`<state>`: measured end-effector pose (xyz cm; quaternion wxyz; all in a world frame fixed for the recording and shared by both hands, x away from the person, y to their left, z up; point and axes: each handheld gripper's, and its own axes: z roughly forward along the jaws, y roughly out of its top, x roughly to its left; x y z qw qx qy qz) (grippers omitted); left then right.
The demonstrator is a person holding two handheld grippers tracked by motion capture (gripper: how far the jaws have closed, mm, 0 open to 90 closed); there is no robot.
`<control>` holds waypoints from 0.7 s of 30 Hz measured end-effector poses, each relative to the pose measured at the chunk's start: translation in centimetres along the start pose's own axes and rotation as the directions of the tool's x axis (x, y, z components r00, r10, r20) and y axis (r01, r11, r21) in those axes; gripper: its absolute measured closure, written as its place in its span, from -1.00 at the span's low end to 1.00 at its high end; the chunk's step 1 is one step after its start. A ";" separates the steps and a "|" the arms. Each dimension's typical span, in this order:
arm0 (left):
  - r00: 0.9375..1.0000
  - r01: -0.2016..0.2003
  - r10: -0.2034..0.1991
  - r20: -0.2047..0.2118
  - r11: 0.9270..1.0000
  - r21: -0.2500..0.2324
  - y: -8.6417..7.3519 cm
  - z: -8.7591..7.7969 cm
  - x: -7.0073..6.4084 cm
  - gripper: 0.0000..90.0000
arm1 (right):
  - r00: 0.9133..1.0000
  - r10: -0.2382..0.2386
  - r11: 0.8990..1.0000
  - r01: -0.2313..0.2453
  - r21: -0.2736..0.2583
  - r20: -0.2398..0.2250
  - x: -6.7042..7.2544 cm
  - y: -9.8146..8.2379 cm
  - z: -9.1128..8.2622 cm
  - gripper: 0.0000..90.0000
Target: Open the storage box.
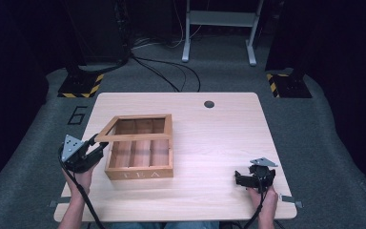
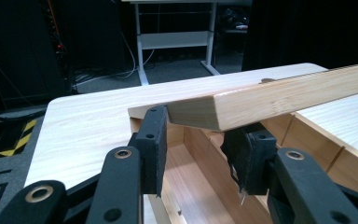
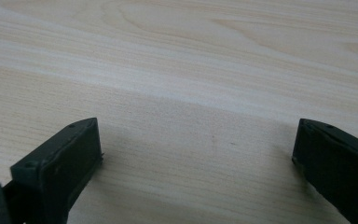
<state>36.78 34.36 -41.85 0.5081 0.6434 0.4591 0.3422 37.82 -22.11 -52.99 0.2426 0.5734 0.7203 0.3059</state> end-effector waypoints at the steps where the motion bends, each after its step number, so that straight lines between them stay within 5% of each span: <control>1: 1.000 0.001 -0.001 0.004 1.000 0.001 0.2 0.1 0.1 0.32 | 1.000 -0.002 1.000 0.002 0.001 0.000 0.0 0.0 0.0 -0.98; 21: 0.999 0.019 -0.020 0.026 0.999 0.048 3.9 1.2 1.2 0.32 | 1.000 0.000 1.000 0.000 0.001 0.000 0.0 0.0 0.0 -0.98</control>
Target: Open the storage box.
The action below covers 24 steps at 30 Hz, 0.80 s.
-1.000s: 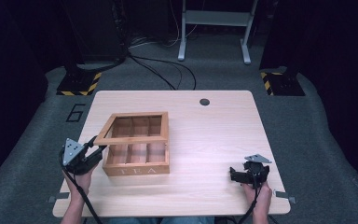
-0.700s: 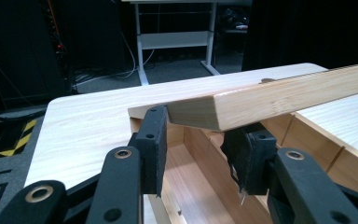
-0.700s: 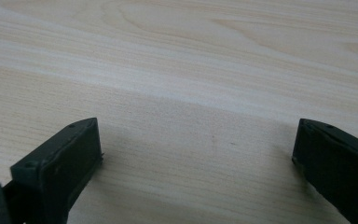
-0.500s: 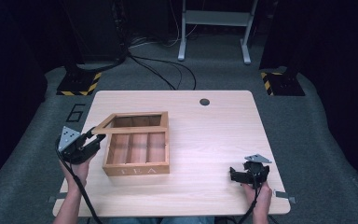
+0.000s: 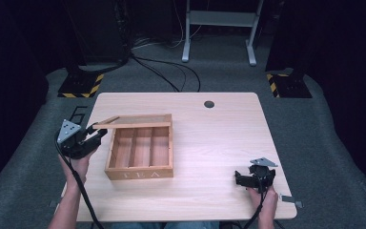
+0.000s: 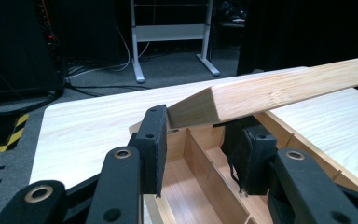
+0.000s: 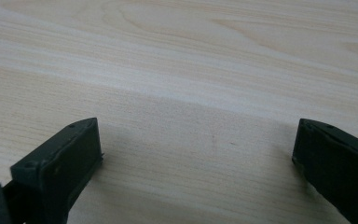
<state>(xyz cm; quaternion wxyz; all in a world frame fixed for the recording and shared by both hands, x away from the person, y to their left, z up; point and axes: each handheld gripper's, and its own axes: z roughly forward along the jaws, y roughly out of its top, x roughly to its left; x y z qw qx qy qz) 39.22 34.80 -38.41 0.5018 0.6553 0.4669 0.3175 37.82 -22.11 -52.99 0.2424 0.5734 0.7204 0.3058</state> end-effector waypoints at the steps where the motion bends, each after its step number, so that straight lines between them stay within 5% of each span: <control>1: 1.000 0.004 -0.004 0.006 1.000 0.003 0.4 0.1 0.2 0.32 | 1.000 -0.001 1.000 0.001 -0.001 0.001 0.0 0.0 0.0 -0.98; 24: 1.000 0.006 -0.007 0.028 1.000 0.022 3.6 1.4 1.4 0.33 | 1.000 -0.002 1.000 0.002 0.000 -0.001 0.0 0.0 0.0 -0.98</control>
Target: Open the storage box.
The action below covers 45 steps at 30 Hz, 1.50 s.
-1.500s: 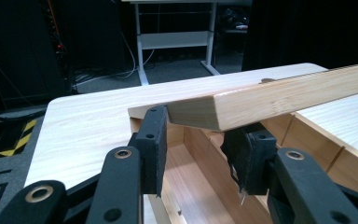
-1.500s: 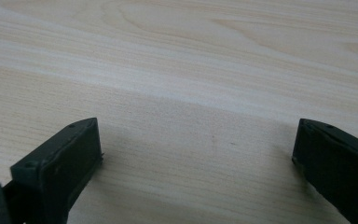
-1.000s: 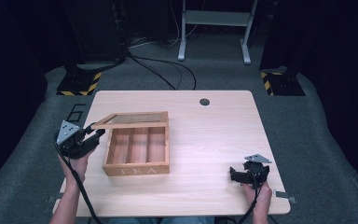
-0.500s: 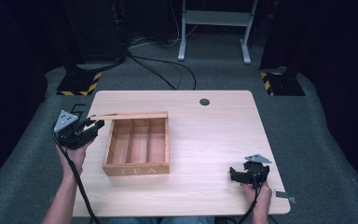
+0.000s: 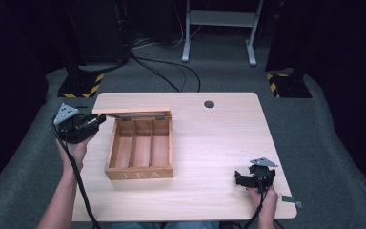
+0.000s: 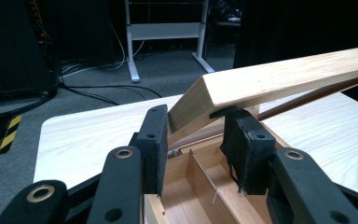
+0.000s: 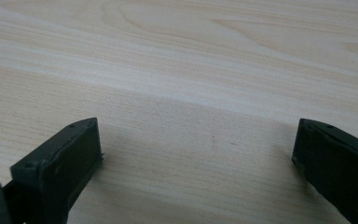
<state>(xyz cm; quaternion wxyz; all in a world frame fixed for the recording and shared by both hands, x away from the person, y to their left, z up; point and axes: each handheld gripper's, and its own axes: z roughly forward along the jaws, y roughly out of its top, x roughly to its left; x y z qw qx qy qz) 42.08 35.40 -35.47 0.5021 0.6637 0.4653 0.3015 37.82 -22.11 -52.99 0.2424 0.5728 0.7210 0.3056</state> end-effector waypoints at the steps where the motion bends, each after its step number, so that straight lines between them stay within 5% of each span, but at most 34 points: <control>1: 1.000 0.004 -0.004 0.000 1.000 -0.007 0.0 0.1 0.0 0.33 | 1.000 0.002 1.000 -0.002 -0.001 0.001 0.0 0.0 0.0 -0.98; 14: 1.000 0.001 -0.001 0.007 1.000 0.005 1.4 0.8 0.6 0.33 | 1.000 0.000 1.000 0.000 0.000 0.000 0.0 0.0 0.0 -0.98; 45: 1.000 0.008 -0.008 0.014 1.000 0.002 1.4 0.8 0.7 0.33 | 1.000 0.000 1.000 0.000 -0.001 0.001 0.0 0.0 0.0 -0.98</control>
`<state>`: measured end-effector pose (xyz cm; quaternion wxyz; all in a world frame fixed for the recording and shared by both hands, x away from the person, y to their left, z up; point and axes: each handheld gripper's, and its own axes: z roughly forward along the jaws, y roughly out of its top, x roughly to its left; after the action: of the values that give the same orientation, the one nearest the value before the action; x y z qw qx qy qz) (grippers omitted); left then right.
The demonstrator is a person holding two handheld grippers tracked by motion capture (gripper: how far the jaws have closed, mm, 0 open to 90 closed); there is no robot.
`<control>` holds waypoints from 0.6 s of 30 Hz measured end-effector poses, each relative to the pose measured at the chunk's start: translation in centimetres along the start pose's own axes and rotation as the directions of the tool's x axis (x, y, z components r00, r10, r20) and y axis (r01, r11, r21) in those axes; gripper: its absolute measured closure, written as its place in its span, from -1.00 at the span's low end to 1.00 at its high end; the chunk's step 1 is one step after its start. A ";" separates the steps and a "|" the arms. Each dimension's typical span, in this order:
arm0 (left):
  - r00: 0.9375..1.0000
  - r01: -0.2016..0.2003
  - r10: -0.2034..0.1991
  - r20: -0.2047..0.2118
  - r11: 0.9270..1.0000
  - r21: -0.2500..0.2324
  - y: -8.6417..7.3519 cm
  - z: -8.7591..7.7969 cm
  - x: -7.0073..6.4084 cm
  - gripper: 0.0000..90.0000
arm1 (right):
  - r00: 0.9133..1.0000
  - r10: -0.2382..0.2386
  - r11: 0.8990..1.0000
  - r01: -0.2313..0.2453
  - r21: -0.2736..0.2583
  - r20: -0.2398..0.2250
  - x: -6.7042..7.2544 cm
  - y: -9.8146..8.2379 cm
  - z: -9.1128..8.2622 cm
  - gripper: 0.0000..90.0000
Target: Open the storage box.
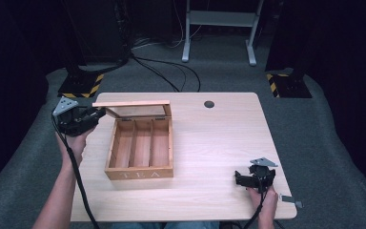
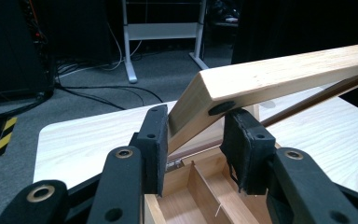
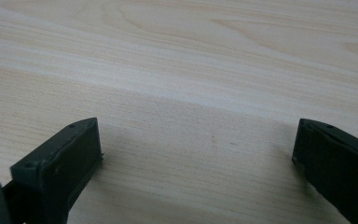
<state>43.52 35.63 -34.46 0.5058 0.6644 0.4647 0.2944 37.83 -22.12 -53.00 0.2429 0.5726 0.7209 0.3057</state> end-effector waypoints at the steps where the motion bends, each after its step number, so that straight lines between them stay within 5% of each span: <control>1: 1.000 -0.001 0.001 0.000 1.000 0.000 0.0 0.0 0.0 0.33 | 1.000 0.001 1.000 -0.001 0.001 0.000 0.0 0.0 0.0 -0.98; 18: 1.000 -0.001 0.001 0.001 1.000 -0.003 -0.1 0.0 0.0 0.33 | 1.000 0.000 1.000 0.000 0.001 -0.001 0.0 0.0 0.0 -0.98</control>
<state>43.46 35.64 -34.53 0.5068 0.6641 0.4638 0.2950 37.82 -22.11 -53.00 0.2425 0.5727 0.7210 0.3056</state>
